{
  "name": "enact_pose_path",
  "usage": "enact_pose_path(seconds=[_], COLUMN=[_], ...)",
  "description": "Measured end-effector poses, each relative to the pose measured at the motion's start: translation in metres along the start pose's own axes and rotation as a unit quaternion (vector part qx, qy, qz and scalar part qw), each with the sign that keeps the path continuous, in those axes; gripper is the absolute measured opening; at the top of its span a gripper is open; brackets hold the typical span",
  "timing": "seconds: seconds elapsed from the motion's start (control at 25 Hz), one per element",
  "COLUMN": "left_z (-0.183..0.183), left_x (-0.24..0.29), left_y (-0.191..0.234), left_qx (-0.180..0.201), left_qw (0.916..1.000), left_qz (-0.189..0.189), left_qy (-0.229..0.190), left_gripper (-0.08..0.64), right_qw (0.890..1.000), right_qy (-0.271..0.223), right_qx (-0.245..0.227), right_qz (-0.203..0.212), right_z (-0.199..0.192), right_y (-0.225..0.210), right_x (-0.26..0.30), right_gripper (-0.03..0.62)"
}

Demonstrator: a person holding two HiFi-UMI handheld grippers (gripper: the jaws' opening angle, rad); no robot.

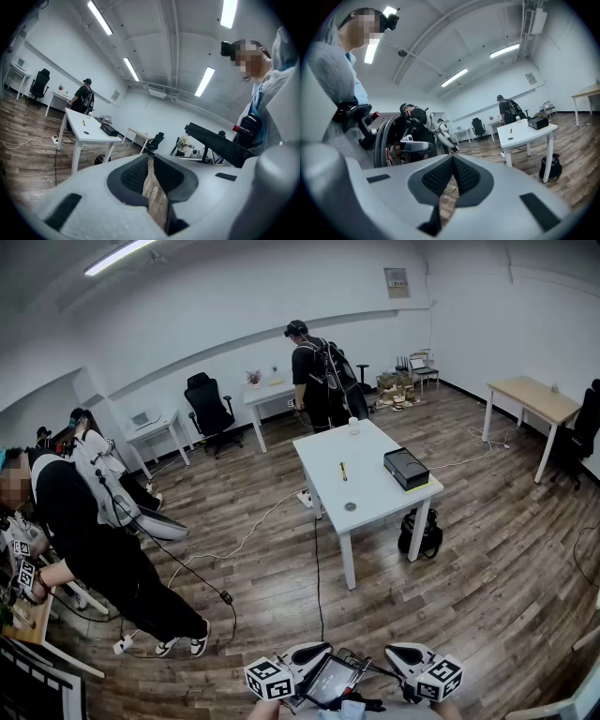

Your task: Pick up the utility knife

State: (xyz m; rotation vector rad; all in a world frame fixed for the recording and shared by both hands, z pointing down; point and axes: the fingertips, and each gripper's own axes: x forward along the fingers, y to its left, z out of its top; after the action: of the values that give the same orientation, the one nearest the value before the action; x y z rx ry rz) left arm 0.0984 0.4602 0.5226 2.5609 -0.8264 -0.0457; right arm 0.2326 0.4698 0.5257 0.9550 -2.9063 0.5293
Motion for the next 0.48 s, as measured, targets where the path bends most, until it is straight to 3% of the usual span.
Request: enact_pose_path(seconds=[0.28,0.48], left_z=[-0.0020,-0.0031], left_x=[-0.0017,-0.0032], left_y=[0.0017,0.0021], left_qx=[-0.004,-0.006], left_qw=[1.0000,0.9999], left_qz=[0.004,0.007], left_qy=[0.003,0.003], left_gripper=[0.048,0.048], right_qw=[1.000,0.999], right_qy=[-0.004,-0.026], right_qx=[0.000,0.025], right_qz=[0.013,0.035], right_z=[0.0019,0.0055], right_y=[0.0039,0.0082], right_x=[0.0048,0.0078], right_gripper=[0.028,0.031])
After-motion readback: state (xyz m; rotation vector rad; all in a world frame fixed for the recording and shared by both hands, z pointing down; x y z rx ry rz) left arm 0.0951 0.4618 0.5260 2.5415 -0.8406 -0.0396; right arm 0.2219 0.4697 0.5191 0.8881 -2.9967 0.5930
